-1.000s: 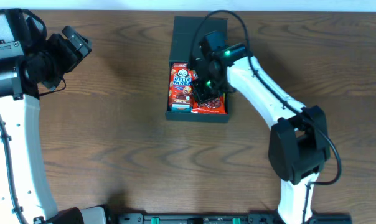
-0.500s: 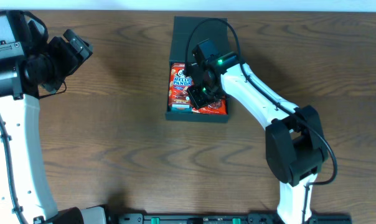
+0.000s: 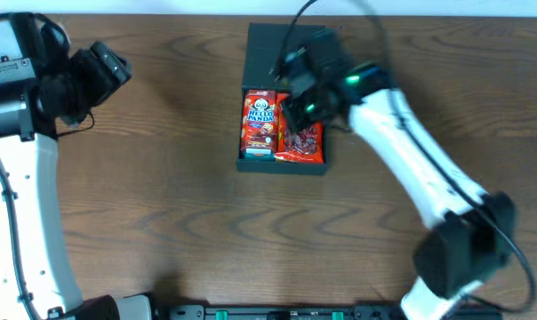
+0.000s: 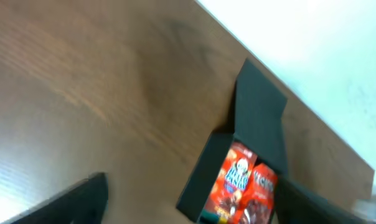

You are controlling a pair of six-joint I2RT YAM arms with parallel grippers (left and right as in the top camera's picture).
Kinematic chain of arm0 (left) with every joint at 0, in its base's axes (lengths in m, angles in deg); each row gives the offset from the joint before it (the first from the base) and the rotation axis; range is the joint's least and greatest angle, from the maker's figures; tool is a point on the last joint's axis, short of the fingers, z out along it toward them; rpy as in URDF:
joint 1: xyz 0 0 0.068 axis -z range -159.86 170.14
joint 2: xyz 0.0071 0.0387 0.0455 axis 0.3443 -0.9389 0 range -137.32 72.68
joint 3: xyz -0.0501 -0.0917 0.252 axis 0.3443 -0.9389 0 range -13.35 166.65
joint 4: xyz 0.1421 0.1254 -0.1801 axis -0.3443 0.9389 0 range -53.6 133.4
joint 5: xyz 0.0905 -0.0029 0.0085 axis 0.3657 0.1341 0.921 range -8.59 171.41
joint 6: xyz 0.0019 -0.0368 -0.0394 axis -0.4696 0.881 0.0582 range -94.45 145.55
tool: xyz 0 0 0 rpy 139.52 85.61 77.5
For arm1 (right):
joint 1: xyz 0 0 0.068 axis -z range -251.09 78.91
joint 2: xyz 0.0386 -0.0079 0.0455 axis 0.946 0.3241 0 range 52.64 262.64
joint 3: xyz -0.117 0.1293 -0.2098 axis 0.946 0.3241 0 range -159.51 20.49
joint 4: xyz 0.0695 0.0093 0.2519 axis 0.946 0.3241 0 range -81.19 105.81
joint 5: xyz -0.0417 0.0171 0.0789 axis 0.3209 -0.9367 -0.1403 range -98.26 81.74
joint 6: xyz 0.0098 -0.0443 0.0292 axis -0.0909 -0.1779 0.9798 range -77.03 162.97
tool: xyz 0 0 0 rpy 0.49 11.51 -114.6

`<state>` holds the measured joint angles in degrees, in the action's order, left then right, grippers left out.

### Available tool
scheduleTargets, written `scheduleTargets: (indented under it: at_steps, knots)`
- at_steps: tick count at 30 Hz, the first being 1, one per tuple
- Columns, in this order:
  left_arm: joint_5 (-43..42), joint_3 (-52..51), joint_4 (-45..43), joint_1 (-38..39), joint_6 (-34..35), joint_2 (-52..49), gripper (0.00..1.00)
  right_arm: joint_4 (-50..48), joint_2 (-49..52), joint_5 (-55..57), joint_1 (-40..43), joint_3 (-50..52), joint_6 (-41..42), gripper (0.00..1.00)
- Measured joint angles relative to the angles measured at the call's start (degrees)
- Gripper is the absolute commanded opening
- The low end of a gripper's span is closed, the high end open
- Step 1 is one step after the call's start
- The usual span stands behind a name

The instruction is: Pack container

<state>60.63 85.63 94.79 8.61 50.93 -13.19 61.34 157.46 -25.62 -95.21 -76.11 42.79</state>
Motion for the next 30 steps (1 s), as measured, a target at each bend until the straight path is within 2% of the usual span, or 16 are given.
scheduleTargets:
  at_steps: [1,2,4,6,8,9,15,20,23,30]
  knots:
    - [0.02,0.0,-2.58,0.9,-0.52,-0.79,0.46,-0.81,-1.55,-0.04,2.89,-0.55,0.13,0.02]
    - [0.11,0.0,-4.63,1.55,-0.39,-1.66,0.42,-1.31,-2.14,-0.09,5.88,-0.9,0.61,0.02]
    - [0.22,0.02,-8.26,2.99,-0.09,-4.15,0.44,-2.27,-1.68,-0.24,11.26,-0.96,2.49,0.01]
    - [0.17,0.02,-11.37,4.33,0.61,-7.3,0.4,-2.82,-0.55,-0.2,14.95,-0.94,4.76,0.02]
    - [0.22,0.02,-14.4,5.68,2.27,-11.47,0.11,-3.58,0.81,-0.13,17.77,-0.94,7.45,0.02]
    - [0.15,0.02,-16.28,6.47,3.19,-13.94,0.06,-4.31,1.25,0.09,18.67,-0.87,8.68,0.02]
    - [-1.73,0.02,-30.12,10.25,9.7,-24.15,0.06,-11.8,2.36,1.88,20.52,-0.83,11.58,0.02]
    - [-11.1,0.02,-44.83,14.45,17.66,-33.57,0.06,-17.79,8.55,-1.9,20.94,-0.83,12.2,0.01]
    - [-14.01,0.02,-49.22,16.83,23.26,-39.17,0.06,-21.31,13.64,-6.27,20.94,-0.83,12.7,0.02]
    - [-13.75,0.02,-51.41,19.37,31.06,-45.27,0.06,-25.83,19.37,-11.67,21.44,-0.83,16.52,0.02]
